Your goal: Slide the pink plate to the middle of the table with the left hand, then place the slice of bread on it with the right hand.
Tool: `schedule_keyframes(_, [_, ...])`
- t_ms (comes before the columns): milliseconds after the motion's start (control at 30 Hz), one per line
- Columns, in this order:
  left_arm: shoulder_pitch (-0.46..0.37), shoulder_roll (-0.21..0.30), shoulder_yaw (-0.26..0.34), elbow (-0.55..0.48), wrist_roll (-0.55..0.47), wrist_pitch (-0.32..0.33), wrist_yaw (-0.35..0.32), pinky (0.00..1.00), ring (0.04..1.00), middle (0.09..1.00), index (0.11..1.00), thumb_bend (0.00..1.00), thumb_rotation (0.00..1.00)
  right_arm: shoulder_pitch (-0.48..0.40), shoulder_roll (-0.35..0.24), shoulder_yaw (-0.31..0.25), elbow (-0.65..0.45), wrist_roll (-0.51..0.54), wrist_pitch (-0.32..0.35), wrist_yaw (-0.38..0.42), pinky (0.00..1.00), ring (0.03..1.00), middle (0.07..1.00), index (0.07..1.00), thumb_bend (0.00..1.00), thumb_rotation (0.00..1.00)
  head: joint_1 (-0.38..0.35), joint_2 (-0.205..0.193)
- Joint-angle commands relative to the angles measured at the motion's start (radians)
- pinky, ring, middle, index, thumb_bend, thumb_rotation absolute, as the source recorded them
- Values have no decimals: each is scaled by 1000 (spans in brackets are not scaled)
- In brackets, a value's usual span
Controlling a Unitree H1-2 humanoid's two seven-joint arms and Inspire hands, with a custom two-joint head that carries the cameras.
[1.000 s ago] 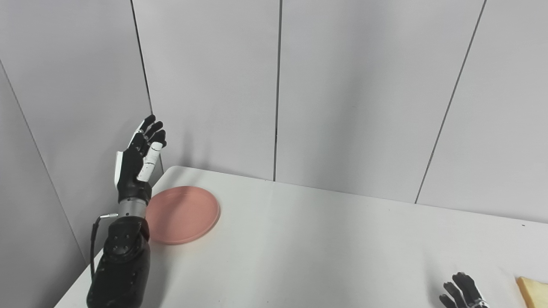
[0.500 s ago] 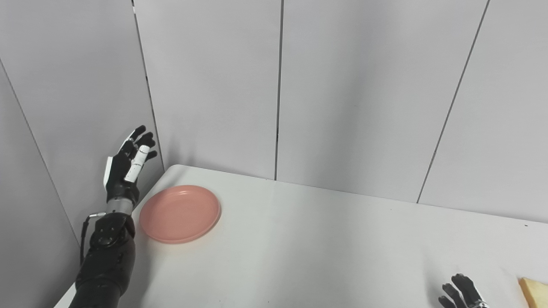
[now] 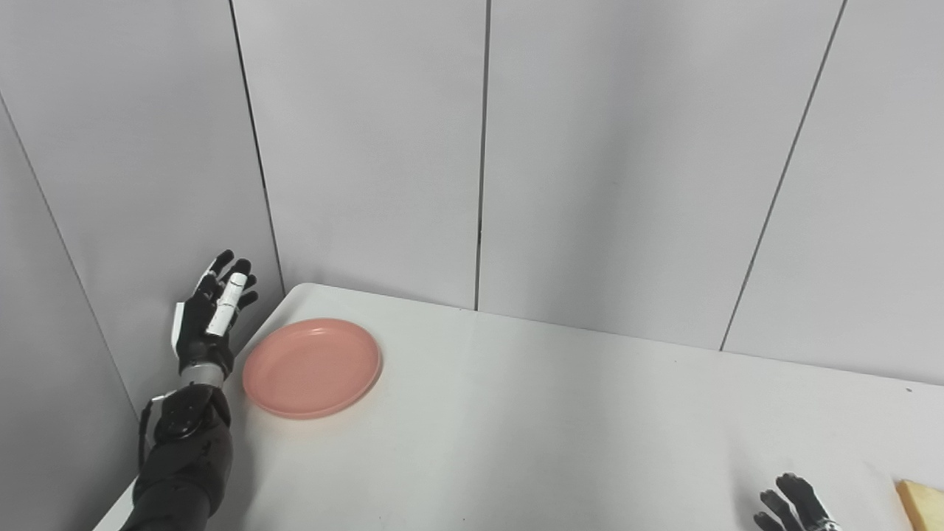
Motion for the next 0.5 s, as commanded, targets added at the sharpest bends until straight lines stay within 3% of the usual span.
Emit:
schedule_keyframes(0, [-63,17,4,-2,-12,-38,-3,773,831,858,840,828,622,61,-7,-11,94,-4,14,0,823,857,895,855,919,989,-1,2])
schedule_keyframes(200, [-72,21,-9,44,-13,-38,6,791,843,858,826,778,620,63,-9,-9,91,0,17,2,821,855,892,846,903,984,-4,5])
schedule_keyframes(467, [-62,22,-17,78,-8,-37,14,768,807,823,834,813,578,69,-12,-7,79,-5,26,2,820,854,893,855,906,991,-7,11])
